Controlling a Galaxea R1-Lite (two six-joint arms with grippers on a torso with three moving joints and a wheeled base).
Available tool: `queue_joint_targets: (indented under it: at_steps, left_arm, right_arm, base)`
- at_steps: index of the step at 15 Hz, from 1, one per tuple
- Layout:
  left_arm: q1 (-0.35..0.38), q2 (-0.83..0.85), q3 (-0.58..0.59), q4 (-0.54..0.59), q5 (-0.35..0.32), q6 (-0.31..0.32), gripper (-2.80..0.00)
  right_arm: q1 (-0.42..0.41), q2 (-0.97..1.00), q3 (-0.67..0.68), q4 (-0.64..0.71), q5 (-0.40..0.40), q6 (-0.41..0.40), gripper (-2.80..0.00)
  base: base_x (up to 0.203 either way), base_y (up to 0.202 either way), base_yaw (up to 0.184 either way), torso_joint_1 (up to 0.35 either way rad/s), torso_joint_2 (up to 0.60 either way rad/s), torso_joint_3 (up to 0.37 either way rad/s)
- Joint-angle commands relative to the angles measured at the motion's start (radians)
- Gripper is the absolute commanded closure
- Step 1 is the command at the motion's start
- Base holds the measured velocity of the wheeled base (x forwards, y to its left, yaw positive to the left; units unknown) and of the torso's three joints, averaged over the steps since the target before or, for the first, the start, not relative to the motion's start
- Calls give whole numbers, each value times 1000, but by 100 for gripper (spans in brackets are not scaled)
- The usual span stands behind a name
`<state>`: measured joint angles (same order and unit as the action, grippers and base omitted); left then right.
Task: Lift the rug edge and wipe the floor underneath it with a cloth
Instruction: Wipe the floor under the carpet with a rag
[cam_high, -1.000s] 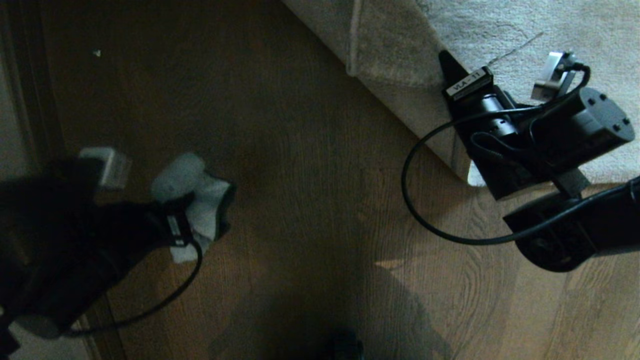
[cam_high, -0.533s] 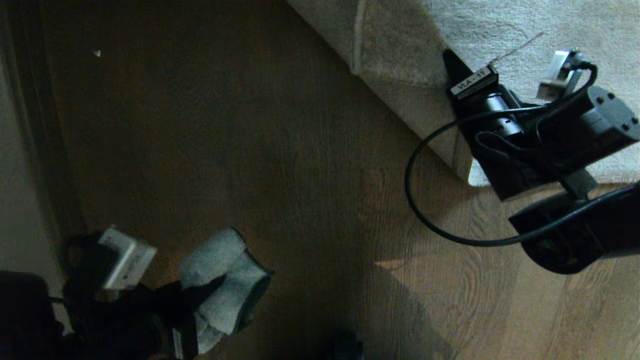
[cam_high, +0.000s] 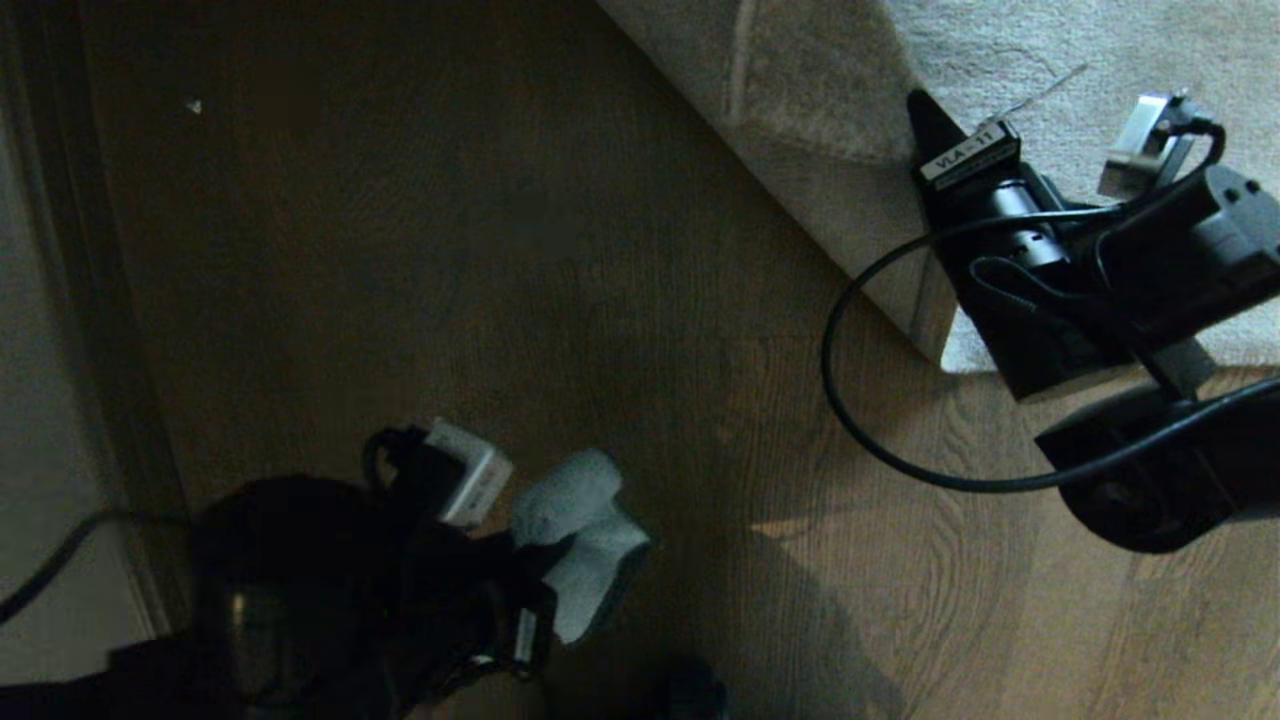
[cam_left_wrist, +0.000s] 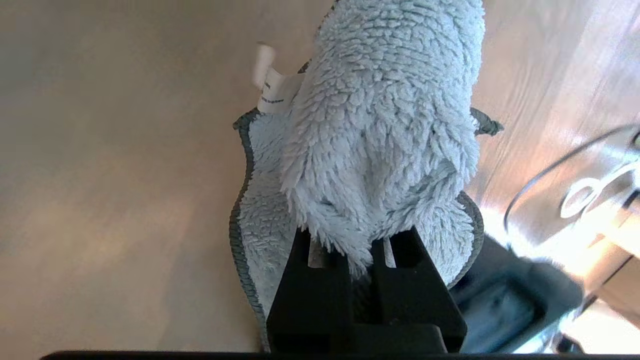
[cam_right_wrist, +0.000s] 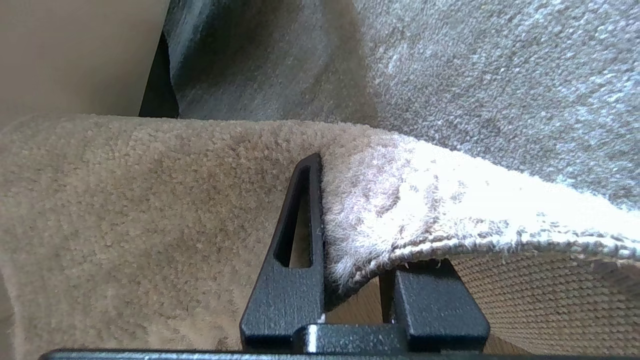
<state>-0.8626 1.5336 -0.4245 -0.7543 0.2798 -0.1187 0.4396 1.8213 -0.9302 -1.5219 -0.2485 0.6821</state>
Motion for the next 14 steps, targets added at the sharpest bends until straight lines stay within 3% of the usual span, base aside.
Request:
queue_joint_targets:
  at_steps: [1, 8, 14]
  left_arm:
    - [-26, 174, -137, -6, 3, -1, 0]
    - [-36, 416, -474, -15, 1, -5, 0]
    - [-13, 554, -766, -8, 19, -46, 0]
  right_arm:
    - [-1, -11, 2, -48, -3, 5, 0]
    - [-1, -11, 10, -48, -9, 4, 0]
    - [-1, -5, 13, -48, -15, 4, 0]
  base:
    - [0, 0, 0, 0, 0, 0]
    - [0, 0, 0, 0, 0, 0]
    - [0, 0, 0, 0, 0, 0]
